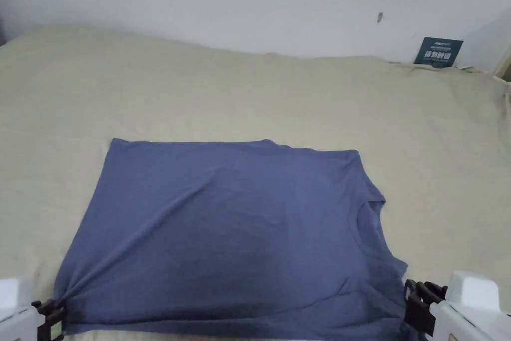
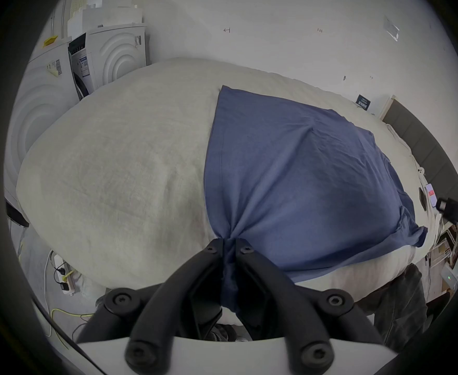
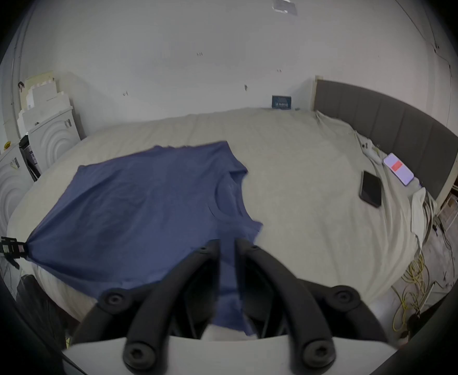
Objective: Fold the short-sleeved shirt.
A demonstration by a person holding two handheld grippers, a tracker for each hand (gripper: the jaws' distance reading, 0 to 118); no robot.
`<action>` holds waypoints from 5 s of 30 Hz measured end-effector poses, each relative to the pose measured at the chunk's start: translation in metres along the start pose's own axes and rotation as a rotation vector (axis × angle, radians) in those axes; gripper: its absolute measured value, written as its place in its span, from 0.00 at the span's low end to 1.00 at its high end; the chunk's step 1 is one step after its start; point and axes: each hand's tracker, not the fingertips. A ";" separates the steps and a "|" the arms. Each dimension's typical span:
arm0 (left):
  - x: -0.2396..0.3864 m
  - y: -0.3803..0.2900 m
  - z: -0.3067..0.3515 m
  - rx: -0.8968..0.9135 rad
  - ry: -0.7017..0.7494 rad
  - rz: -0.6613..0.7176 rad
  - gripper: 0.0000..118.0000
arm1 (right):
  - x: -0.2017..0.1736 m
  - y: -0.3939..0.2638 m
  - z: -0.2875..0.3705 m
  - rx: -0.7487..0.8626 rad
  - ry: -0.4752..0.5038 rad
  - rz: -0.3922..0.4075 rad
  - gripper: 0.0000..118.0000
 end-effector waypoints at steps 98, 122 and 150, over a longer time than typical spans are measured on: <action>0.077 0.048 0.063 0.425 0.063 -0.157 0.00 | -0.085 0.045 -0.033 0.327 0.040 0.167 0.01; 0.039 0.124 -0.046 -0.132 0.075 0.003 0.48 | -0.080 0.028 -0.033 0.272 0.016 0.168 0.01; 0.065 0.097 0.001 -0.014 0.118 -0.123 0.00 | -0.013 0.064 -0.186 -0.181 0.051 0.104 0.50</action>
